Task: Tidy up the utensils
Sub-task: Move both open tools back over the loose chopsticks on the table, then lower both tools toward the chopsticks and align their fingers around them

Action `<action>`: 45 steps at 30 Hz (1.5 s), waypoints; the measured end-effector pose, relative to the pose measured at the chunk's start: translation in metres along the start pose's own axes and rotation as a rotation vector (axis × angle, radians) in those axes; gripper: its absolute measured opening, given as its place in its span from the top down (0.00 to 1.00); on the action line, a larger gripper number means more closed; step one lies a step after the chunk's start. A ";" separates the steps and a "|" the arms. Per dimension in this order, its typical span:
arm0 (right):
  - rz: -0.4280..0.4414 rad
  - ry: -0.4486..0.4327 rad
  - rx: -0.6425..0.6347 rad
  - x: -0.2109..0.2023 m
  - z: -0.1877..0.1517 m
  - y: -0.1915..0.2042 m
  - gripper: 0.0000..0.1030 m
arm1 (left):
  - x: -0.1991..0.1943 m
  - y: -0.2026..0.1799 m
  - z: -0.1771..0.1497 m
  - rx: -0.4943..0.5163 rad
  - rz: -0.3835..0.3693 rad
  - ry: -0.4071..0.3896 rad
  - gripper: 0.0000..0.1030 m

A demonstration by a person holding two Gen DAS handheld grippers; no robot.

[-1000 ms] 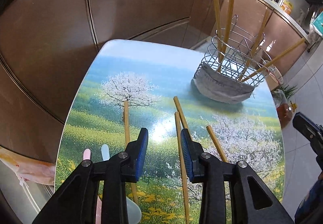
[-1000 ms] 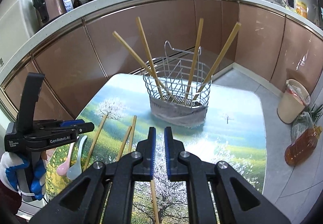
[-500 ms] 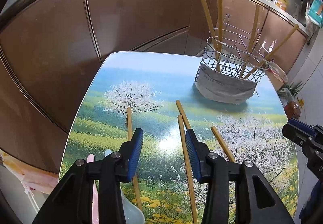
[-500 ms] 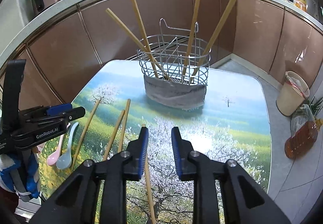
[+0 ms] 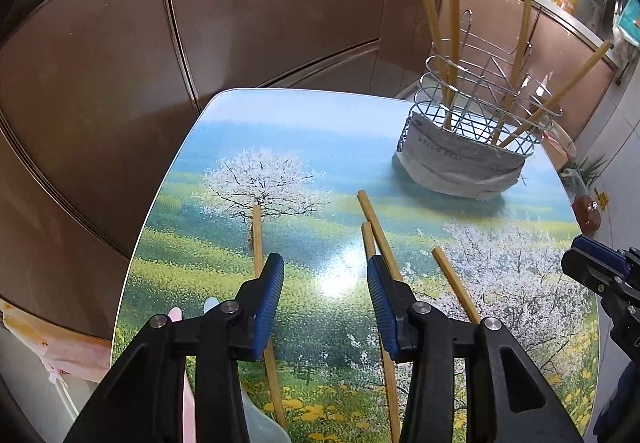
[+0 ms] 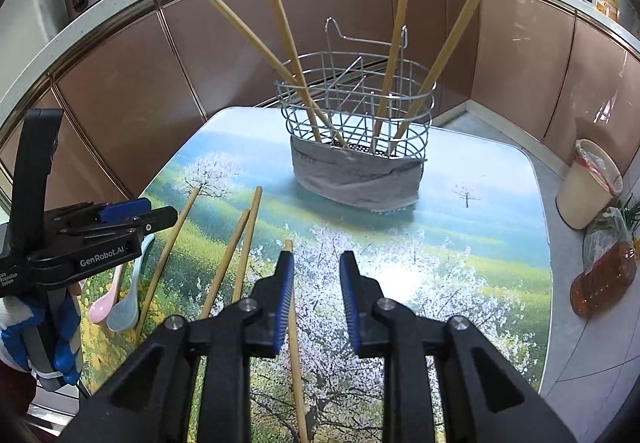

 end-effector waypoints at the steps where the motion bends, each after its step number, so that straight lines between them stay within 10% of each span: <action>1: 0.001 0.001 0.001 0.000 -0.001 -0.001 0.78 | 0.001 0.001 0.000 -0.001 0.000 0.002 0.58; 45: -0.008 0.012 0.063 0.009 -0.039 -0.012 0.70 | 0.016 -0.008 -0.026 -0.019 -0.072 0.037 0.49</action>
Point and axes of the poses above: each gripper's, at about its wrist camera, not at the fingertips, and x roughly the way its jaws point, y to its left, z to its top, the point moved 8 cm from there along x, roughly the way its jaws point, and after that the axes turned 11 degrees about -y, right-handed, at the moved point
